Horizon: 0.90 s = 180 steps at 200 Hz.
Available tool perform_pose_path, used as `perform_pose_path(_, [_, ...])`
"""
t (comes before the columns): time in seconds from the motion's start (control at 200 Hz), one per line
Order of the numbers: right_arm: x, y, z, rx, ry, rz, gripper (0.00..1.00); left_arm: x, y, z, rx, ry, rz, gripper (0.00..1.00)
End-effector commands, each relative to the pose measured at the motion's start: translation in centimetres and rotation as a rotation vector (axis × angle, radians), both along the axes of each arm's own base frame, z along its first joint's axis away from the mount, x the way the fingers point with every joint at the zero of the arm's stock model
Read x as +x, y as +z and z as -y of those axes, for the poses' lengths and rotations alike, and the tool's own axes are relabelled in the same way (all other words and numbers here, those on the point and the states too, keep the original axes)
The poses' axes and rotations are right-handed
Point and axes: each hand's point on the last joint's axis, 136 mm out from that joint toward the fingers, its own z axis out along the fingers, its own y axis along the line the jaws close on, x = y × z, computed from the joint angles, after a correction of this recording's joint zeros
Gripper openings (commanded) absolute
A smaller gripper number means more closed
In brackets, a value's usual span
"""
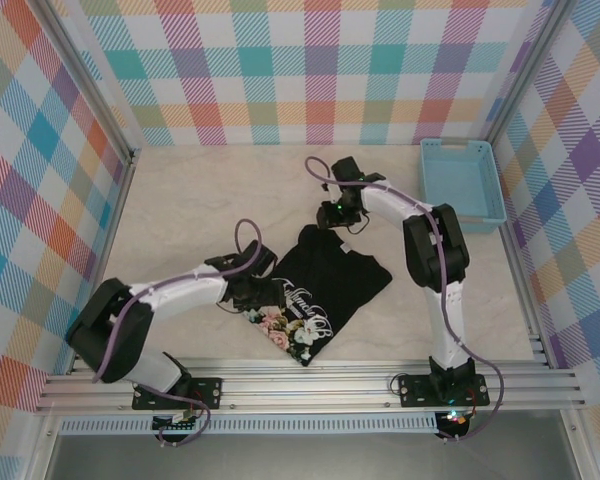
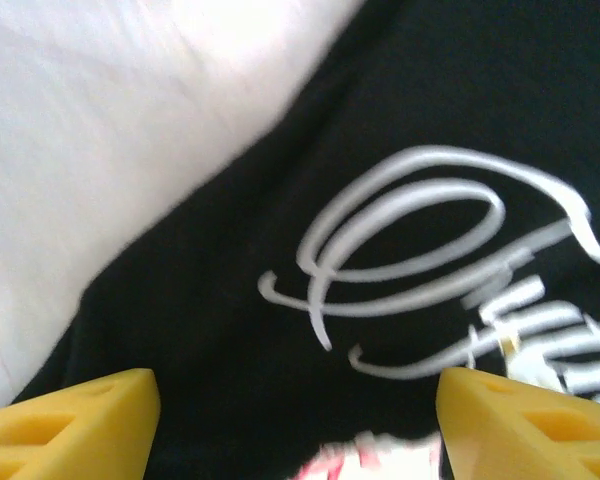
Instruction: Fold the inside-out t-shirt
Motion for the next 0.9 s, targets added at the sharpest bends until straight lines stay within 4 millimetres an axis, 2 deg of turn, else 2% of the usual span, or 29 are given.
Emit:
perform_pose_path(0.0, [-1.5, 5.1, -0.7, 0.037, 0.087, 0.065, 0.42, 1.3, 3.9, 0.1, -0.043, 0.008, 0.163, 0.75])
perform_pose_path(0.095, [-4.3, 7.7, 1.1, 0.076, 0.043, 0.083, 0.48, 3.7, 7.6, 1.9, -0.113, -0.069, 0.315, 0.79])
perform_pose_path(0.15, [-6.4, 7.9, 2.3, 0.116, -0.006, 0.048, 0.52, 5.4, 9.4, 4.2, -0.183, -0.136, 0.363, 0.79])
perform_pose_path(0.195, [-8.3, 7.9, 3.6, 0.156, -0.062, 0.006, 0.54, 6.7, 10.0, 5.9, -0.221, -0.179, 0.357, 0.79])
perform_pose_path(0.305, [-12.4, 6.7, 6.3, 0.254, -0.207, -0.099, 0.55, 9.3, 10.0, 10.4, -0.303, -0.295, 0.317, 0.77])
perform_pose_path(0.385, [-14.1, 5.9, 6.3, 0.315, -0.251, -0.139, 0.55, 10.8, 9.2, 12.9, -0.344, -0.348, 0.267, 0.76])
perform_pose_path(0.45, [-14.4, 5.0, 5.9, 0.35, -0.278, -0.175, 0.54, 12.1, 7.1, 14.1, -0.337, -0.363, 0.197, 0.74])
perform_pose_path(0.56, [-13.7, 3.2, 5.5, 0.364, -0.318, -0.21, 0.49, 14.0, 3.6, 13.6, -0.264, -0.333, 0.109, 0.72])
perform_pose_path(0.685, [-13.1, 0.2, 6.5, 0.27, -0.354, -0.237, 0.45, 16.2, 0.9, 11.4, -0.227, -0.252, 0.061, 0.72])
perform_pose_path(0.785, [-12.1, -1.7, 7.6, 0.166, -0.35, -0.239, 0.43, 16.5, -0.8, 9.6, -0.193, -0.207, 0.032, 0.72])
perform_pose_path(0.895, [-10.3, -2.9, 9.0, 0.039, -0.332, -0.214, 0.39, 15.5, -2.5, 7.5, -0.117, -0.176, 0.005, 0.72])
